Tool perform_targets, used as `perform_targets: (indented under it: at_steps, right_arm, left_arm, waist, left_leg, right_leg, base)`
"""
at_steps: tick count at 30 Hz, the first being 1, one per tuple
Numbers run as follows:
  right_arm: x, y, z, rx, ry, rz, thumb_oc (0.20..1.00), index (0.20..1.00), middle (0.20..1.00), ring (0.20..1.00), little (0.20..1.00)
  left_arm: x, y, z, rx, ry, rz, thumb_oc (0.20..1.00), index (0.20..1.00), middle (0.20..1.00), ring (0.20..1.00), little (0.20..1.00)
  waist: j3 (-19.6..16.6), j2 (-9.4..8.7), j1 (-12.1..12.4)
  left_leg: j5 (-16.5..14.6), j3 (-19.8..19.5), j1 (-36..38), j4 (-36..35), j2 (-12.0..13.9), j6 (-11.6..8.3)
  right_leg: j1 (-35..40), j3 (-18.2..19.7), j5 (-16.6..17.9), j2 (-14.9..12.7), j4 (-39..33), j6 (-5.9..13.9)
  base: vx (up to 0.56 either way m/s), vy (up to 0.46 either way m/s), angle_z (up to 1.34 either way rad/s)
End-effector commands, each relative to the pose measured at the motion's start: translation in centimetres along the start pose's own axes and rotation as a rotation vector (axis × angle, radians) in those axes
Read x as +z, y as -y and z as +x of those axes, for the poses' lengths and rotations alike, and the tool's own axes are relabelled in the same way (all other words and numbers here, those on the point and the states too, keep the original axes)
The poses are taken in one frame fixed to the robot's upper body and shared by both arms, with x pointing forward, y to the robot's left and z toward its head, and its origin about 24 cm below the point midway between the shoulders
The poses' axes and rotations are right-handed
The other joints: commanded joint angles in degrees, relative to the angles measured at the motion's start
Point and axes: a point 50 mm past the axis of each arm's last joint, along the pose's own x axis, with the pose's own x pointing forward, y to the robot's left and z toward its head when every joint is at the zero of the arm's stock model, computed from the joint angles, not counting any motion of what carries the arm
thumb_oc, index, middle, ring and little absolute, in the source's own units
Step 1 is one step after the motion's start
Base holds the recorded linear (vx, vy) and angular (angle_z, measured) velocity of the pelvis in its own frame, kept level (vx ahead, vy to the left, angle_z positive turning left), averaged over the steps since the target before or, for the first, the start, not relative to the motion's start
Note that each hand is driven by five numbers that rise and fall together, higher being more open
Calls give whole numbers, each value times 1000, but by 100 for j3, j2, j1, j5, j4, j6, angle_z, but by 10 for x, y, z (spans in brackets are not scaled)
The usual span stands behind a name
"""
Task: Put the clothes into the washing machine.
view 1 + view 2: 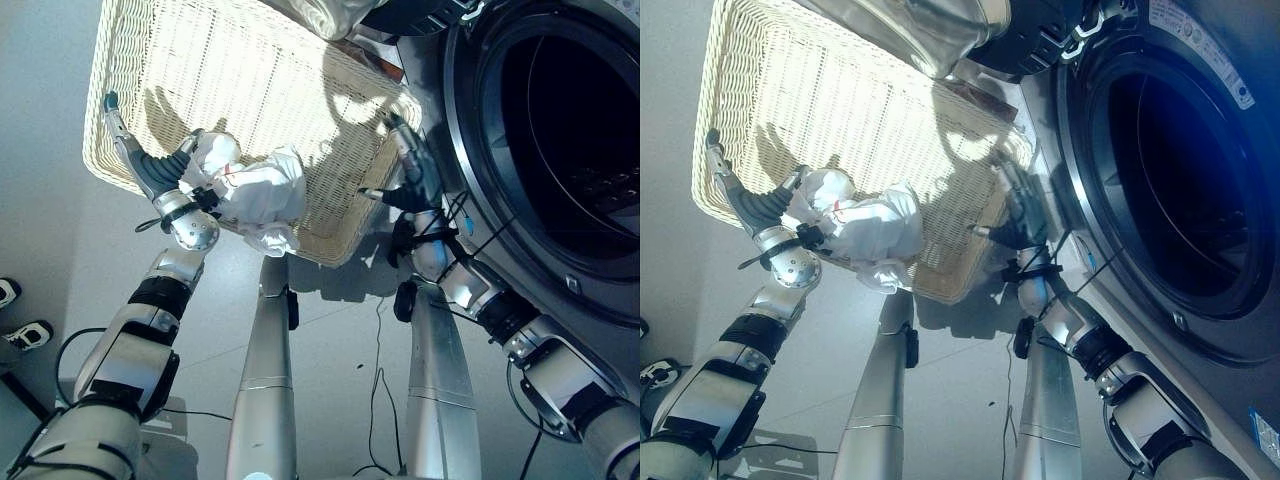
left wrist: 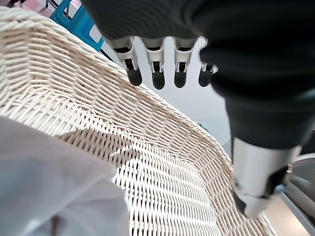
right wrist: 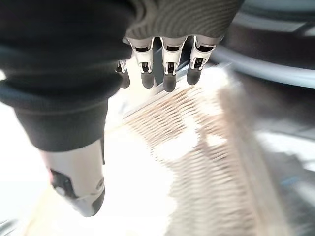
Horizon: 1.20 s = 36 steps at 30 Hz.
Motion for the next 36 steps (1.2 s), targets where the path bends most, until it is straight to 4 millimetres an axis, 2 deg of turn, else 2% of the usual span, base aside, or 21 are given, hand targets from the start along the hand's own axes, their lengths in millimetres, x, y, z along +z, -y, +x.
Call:
perform_targets:
  at_steps: [1, 6, 11, 17, 24, 36]
  right_arm:
    - [34, -6, 3, 36, 194, 66, 1000, 1000, 1000, 1000, 1000]
    - [51, -15, 12, 62, 278, 67, 1000, 1000, 1000, 1000, 1000]
    - [59, -25, 17, 133, 314, 38, 1000, 1000, 1000, 1000, 1000]
    - [56, -37, 30, 243, 289, -50, 1000, 1000, 1000, 1000, 1000]
    - [47, -48, 49, 332, 205, -124, 1000, 1000, 1000, 1000, 1000]
    - [45, -64, 69, 445, 90, -207, 1000, 1000, 1000, 1000, 1000]
  left_arm:
    - [7, -7, 21, 118, -3, -15, 1000, 1000, 1000, 1000, 1000]
    - [3, -16, 36, 145, -23, 28, 1000, 1000, 1000, 1000, 1000]
    - [3, -20, 43, 156, -9, 101, 1000, 1000, 1000, 1000, 1000]
    - [10, -23, 59, 158, 33, 207, 1000, 1000, 1000, 1000, 1000]
    - [16, -23, 70, 209, 6, 251, 1000, 1000, 1000, 1000, 1000]
    - [37, 2, 66, 209, 39, 120, 1000, 1000, 1000, 1000, 1000]
  waist:
    - [-64, 382, -103]
    - [-64, 402, -22]
    - [-64, 414, 55]
    - [-64, 453, 193]
    - [-64, 530, 396]
    - [-64, 685, 729]
  left_leg:
    - [-364, 103, -168, 654, -381, 384]
    - [-345, 82, -126, 637, -369, 372]
    - [-332, 38, -141, 645, -383, 372]
    - [-319, -52, -190, 691, -415, 380]
    - [-297, -163, -248, 720, -494, 416]
    - [-200, -380, -378, 713, -684, 489]
  right_leg:
    - [656, -455, 656, 463, -1212, 97]
    - [708, -492, 641, 442, -1212, 85]
    - [722, -522, 648, 427, -1225, 80]
    - [701, -575, 669, 377, -1200, 68]
    - [674, -673, 726, 290, -1190, 77]
    - [588, -862, 856, 154, -1197, 103]
  base:
    - [0, 0, 0]
    - [0, 0, 0]
    - [0, 0, 0]
    - [5, -11, 2]
    - [6, -17, 2]
    - [14, -9, 8]
